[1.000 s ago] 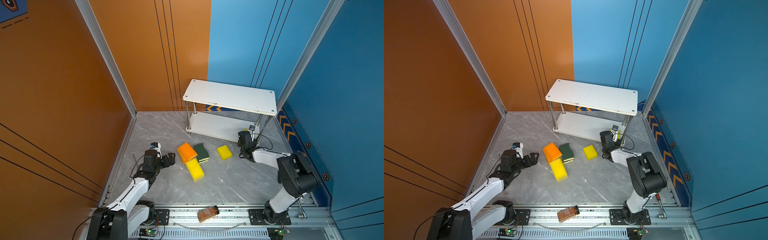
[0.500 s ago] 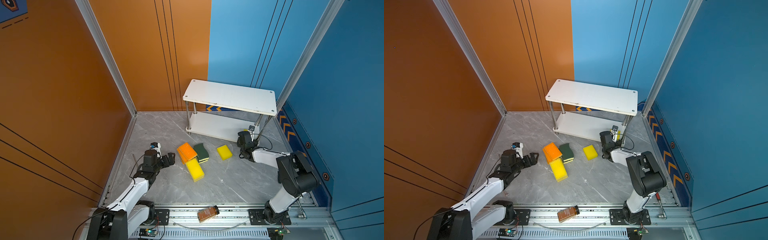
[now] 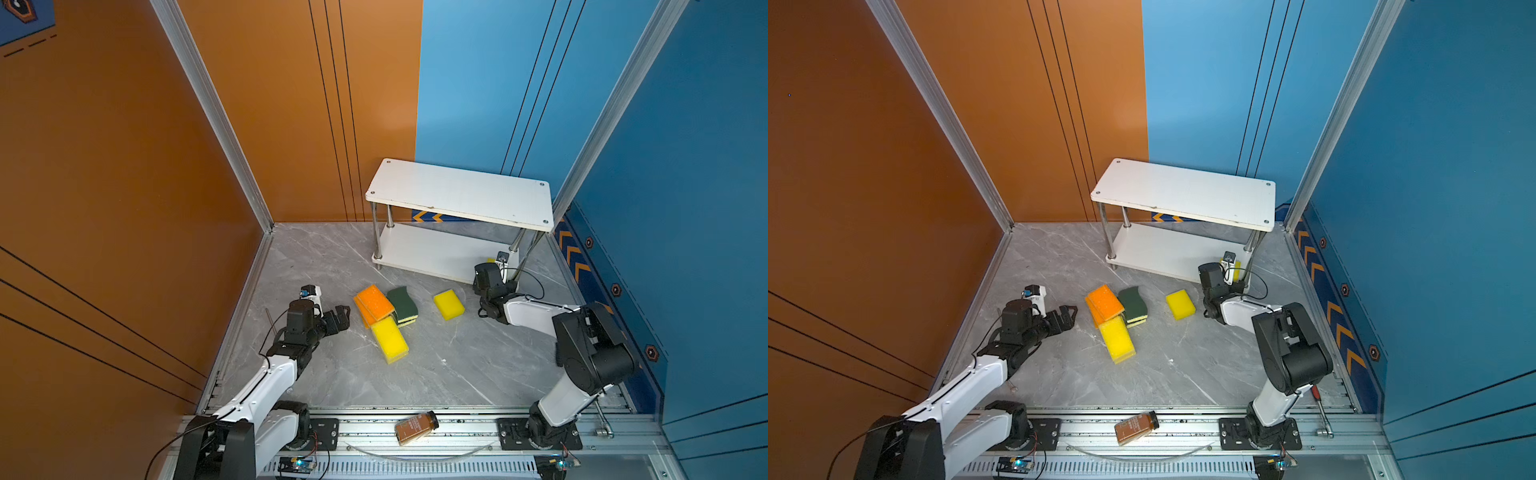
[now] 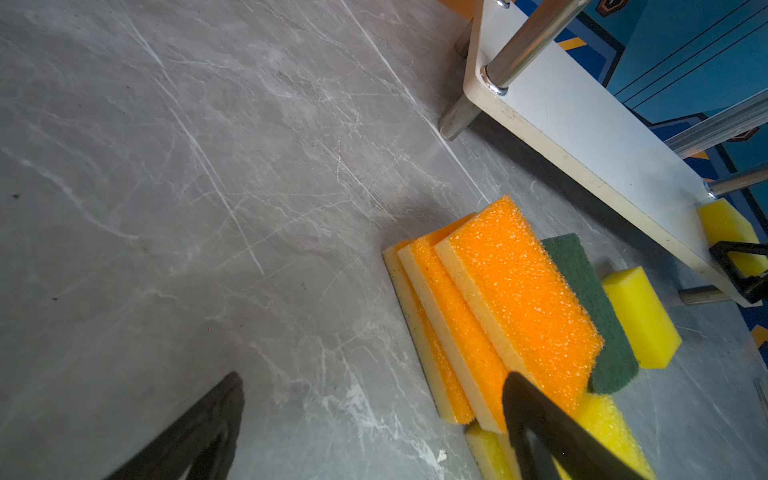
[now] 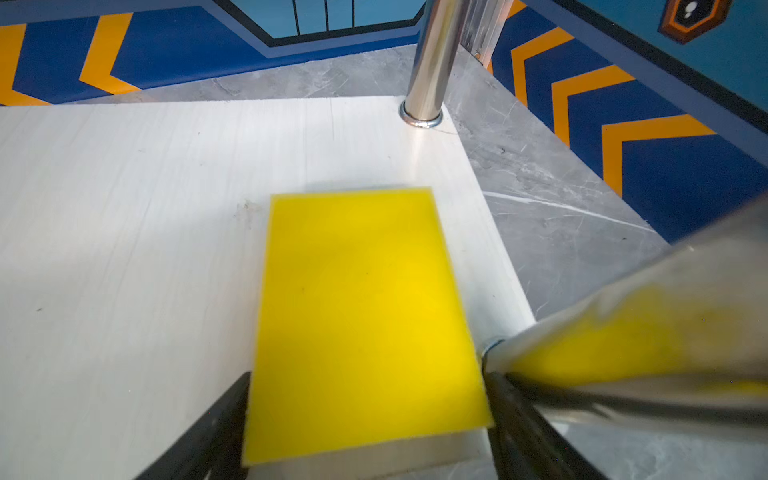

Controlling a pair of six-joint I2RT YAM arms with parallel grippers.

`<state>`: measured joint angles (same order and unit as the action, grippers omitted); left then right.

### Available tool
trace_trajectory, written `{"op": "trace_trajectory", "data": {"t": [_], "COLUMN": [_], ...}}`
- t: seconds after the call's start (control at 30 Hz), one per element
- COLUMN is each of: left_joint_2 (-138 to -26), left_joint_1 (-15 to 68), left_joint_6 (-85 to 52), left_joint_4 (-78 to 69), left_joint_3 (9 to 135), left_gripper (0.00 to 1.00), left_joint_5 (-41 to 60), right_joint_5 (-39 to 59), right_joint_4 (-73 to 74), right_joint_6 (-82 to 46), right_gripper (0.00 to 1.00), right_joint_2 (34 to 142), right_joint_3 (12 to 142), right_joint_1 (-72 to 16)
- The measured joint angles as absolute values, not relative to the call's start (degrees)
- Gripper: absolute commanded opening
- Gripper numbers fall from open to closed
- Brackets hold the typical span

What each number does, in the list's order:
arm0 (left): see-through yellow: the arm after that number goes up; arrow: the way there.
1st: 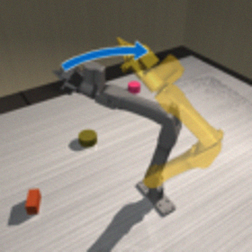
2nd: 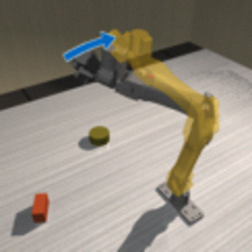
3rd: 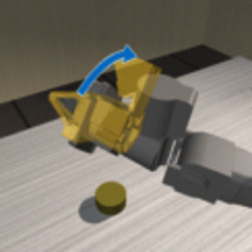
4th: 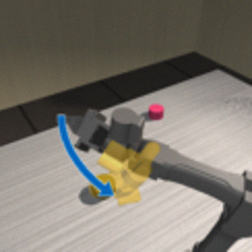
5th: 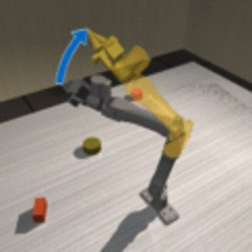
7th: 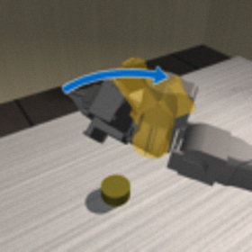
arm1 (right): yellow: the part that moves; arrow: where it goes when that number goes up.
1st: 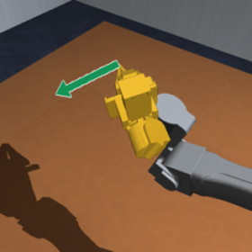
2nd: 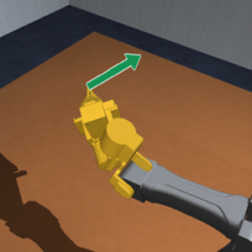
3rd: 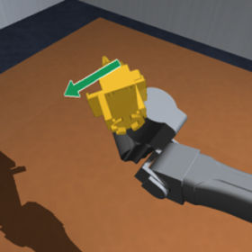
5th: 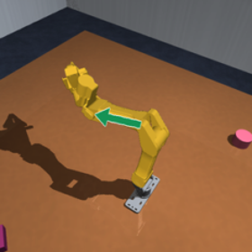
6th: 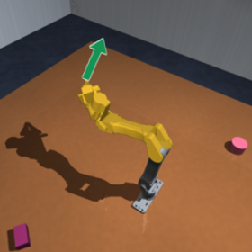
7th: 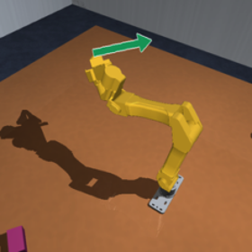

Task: Place and organize the cleaning sponges onto the shelf
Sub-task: 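Lower the yellow sponge onto the lower shelf and open the right gripper, then withdraw the right gripper and move it over another plain yellow sponge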

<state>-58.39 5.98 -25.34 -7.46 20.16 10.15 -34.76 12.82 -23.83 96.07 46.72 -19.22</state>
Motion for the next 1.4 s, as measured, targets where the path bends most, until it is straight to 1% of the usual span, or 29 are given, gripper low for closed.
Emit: {"op": "trace_trajectory", "data": {"t": [0.3, 0.5, 0.87, 1.13, 1.23, 1.33, 1.4], "left_joint_2": [-58.4, -58.4, -58.4, -58.4, -58.4, -58.4, -58.4], "left_joint_1": [5.9, 5.9, 5.6, 5.6, 5.6, 5.6, 5.6], "left_joint_6": [-25.3, -25.3, -25.4, -25.4, -25.4, -25.6, -25.8], "left_joint_4": [-7.4, -7.4, -7.5, -7.5, -7.5, -7.5, -7.5], "left_joint_3": [19.6, 19.6, 19.5, 19.5, 19.5, 19.5, 19.5], "left_gripper": [0.98, 0.98, 0.98, 0.98, 0.98, 0.98, 0.98], "left_joint_5": [10.2, 10.2, 10.8, 11.3, 11.7, 12.2, 12.3], "right_joint_5": [-34.9, -35.9, -36.3, -35.6, -32.9, -27.6, -22.6], "right_joint_4": [10.1, 7.7, 0.9, -6.5, -8.6, -10.2, -10.9], "right_joint_6": [-23.8, -23.8, -23.9, -23.8, -23.0, -21.4, -20.2], "right_gripper": [0.84, 0.86, 0.88, 0.90, 0.91, 0.92, 0.98], "right_joint_2": [94.0, 91.5, 84.2, 74.9, 70.9, 68.5, 68.3], "right_joint_3": [46.7, 46.7, 46.6, 46.3, 46.3, 46.3, 46.3], "right_joint_1": [-20.4, -21.2, -21.7, -22.4, -22.5, -22.6, -22.6]}}
